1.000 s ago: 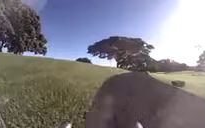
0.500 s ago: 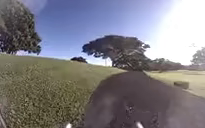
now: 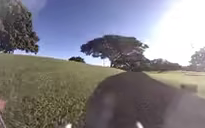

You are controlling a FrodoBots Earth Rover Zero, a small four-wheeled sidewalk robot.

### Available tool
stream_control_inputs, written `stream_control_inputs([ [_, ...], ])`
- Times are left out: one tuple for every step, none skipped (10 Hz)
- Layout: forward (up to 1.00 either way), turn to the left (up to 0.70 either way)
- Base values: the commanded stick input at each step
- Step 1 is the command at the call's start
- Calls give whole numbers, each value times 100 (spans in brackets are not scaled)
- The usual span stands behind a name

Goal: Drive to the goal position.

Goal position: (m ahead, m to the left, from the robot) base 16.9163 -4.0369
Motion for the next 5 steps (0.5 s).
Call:
stream_control_inputs([
  [70,-14],
  [70,-14],
  [70,-14],
  [70,-14],
  [70,-11],
])
